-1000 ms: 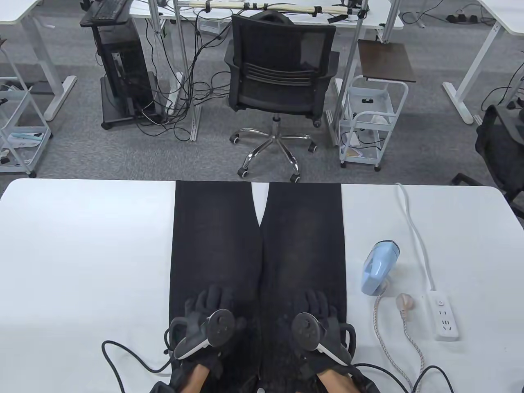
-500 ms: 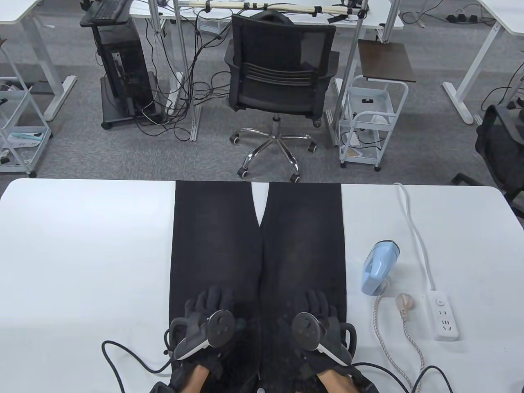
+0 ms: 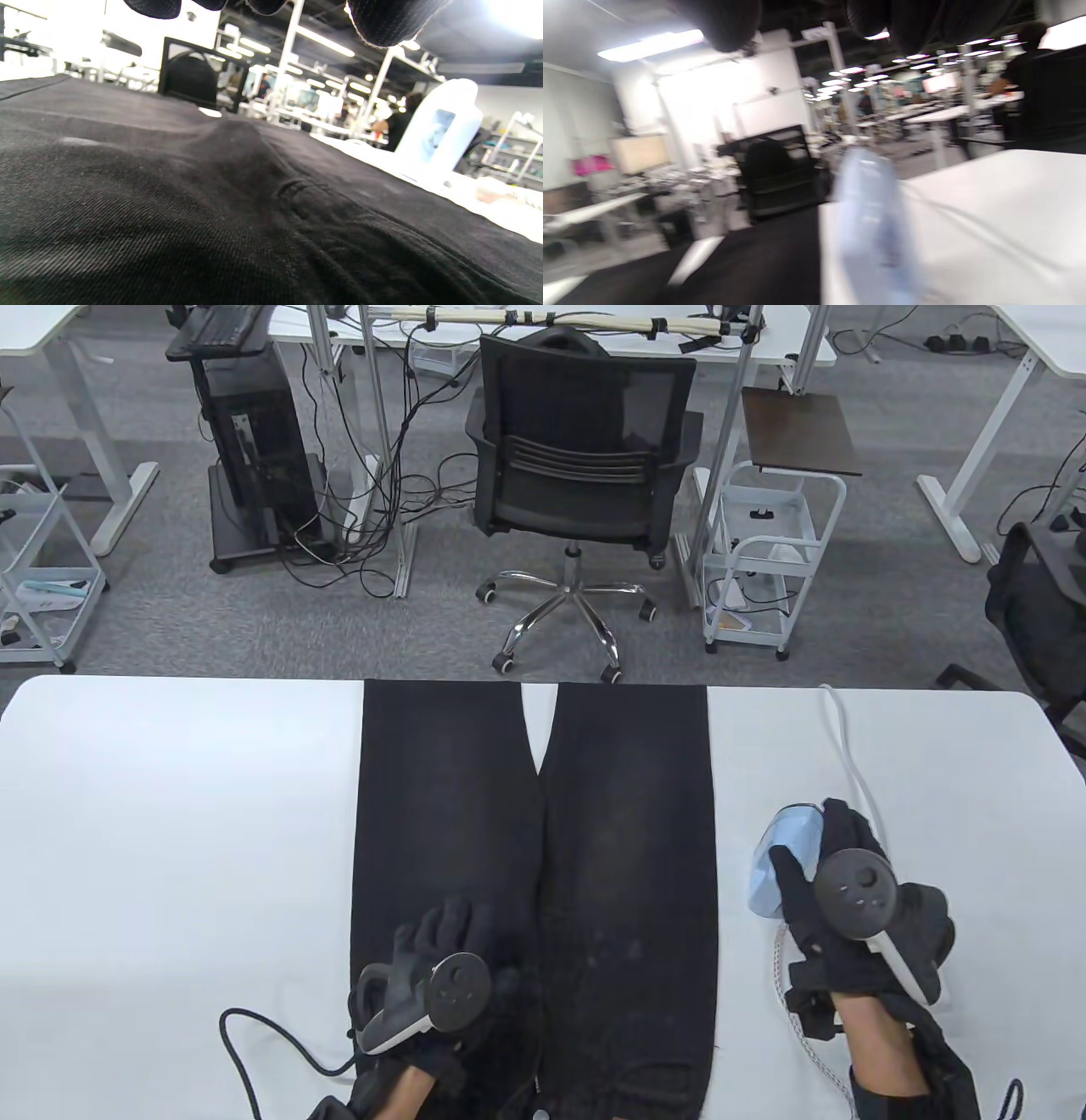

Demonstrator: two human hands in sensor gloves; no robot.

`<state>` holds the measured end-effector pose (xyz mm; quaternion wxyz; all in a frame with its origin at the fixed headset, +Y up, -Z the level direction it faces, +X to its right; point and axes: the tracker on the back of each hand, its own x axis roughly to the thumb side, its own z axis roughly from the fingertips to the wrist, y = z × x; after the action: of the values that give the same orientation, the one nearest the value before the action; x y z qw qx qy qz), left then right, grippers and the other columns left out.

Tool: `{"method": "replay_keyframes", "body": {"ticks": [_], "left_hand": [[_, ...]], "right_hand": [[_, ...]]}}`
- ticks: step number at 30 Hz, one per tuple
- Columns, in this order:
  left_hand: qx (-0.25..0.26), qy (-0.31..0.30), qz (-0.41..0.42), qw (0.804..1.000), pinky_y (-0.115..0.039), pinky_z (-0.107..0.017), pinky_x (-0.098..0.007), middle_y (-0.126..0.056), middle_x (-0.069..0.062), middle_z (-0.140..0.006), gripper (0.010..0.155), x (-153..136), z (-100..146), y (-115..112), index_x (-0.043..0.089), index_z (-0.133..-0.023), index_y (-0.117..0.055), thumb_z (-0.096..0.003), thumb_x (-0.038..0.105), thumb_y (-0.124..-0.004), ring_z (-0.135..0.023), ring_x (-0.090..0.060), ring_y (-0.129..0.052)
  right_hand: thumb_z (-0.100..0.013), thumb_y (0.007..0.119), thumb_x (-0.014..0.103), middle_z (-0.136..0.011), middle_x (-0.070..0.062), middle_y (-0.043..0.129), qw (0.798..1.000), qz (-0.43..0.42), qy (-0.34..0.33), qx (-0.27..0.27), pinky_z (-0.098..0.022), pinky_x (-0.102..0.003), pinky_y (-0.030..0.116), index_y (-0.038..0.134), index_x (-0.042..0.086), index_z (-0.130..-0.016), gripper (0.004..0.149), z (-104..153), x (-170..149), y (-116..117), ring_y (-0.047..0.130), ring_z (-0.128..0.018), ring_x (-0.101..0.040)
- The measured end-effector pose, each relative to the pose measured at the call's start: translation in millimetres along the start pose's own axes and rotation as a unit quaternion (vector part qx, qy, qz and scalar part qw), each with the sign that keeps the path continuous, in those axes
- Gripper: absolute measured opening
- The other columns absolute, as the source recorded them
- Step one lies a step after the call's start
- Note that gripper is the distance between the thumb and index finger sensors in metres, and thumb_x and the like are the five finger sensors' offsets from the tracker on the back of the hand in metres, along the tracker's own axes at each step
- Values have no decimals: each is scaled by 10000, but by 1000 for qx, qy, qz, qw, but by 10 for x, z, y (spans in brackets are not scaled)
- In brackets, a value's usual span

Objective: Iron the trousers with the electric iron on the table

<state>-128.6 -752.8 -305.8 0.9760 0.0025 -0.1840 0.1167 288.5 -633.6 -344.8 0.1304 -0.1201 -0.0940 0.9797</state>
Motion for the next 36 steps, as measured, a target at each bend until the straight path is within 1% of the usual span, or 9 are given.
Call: {"method": "replay_keyframes", "body": {"ticks": [2, 7, 11, 13, 15, 20, 25, 31, 36], "left_hand": [[-1, -4, 1, 1000, -348, -652, -825, -257, -331, -1196, 835, 21, 1, -1, 62, -1181, -350, -588, 540, -690, -1046, -630, -389], [-8, -7, 2, 1000, -350, -652, -825, -259, -332, -1196, 832, 36, 2, -23, 60, -1179, -356, -587, 541, -689, -1046, -629, -391], [-13, -2, 4, 1000, -351, -651, -825, -257, -332, -1195, 833, 10, -7, -37, 61, -1181, -350, -589, 541, -688, -1045, -627, -393], [-16, -2, 5, 1000, -352, -651, -824, -258, -333, -1195, 833, 9, -11, -45, 61, -1180, -350, -588, 541, -687, -1044, -629, -394], [-20, -4, 4, 1000, -354, -651, -824, -283, -331, -1189, 831, 16, -14, -52, 57, -1178, -356, -589, 541, -686, -1044, -627, -396], [-22, -5, 5, 1000, -355, -651, -823, -282, -329, -1190, 832, 24, -13, -59, 61, -1180, -349, -589, 541, -686, -1044, -628, -396], [-23, -5, 7, 1000, -356, -650, -823, -282, -331, -1190, 830, 22, -12, -66, 58, -1178, -355, -589, 541, -685, -1043, -628, -398], [-29, -4, 10, 1000, -357, -650, -823, -283, -332, -1189, 831, 28, -10, -66, 56, -1178, -356, -589, 541, -684, -1043, -627, -399], [-32, -3, 12, 999, -356, -651, -823, -283, -331, -1189, 831, 29, -9, -67, 55, -1177, -357, -588, 541, -685, -1043, -626, -400]], "right_hand": [[-587, 684, 427, -1102, -317, 464, 999, 25, 34, 25, -626, -684, 646, 315, 17, -1102, 755, -120, -214, 238, 649, -954, -530], [-581, 695, 429, -1091, -303, 498, 983, 90, 99, 125, -598, -641, 720, 340, 27, -1094, 742, -284, -646, 1179, 732, -918, -489], [-569, 721, 441, -1072, -284, 568, 971, 149, 103, 158, -575, -582, 784, 423, 63, -1095, 713, -265, -673, 1596, 803, -874, -426], [-558, 756, 422, -1042, -257, 622, 966, 203, 97, 128, -557, -525, 825, 476, 77, -1083, 688, -255, -637, 1643, 829, -821, -385], [-551, 779, 395, -1007, -255, 698, 964, 224, 81, 116, -519, -466, 890, 543, 81, -1066, 648, -274, -594, 1618, 909, -753, -338], [-525, 789, 260, -967, -335, 768, 979, 117, 95, 135, -437, -425, 979, 608, 0, -1036, 601, -281, -661, 1403, 1016, -647, -284], [-493, 775, 258, -923, -321, 836, 985, 81, 107, 110, -425, -431, 1013, 637, -28, -1017, 613, -278, -770, 877, 1063, -624, -271], [-479, 742, 281, -828, -254, 926, 980, 99, 155, 76, -371, -419, 1019, 702, -33, -984, 595, -323, -1040, 263, 1075, -548, -224], [-474, 746, 273, -846, -227, 901, 973, 91, 192, 96, -391, -468, 973, 696, -34, -985, 598, -325, -1306, 196, 1045, -568, -244]]}}
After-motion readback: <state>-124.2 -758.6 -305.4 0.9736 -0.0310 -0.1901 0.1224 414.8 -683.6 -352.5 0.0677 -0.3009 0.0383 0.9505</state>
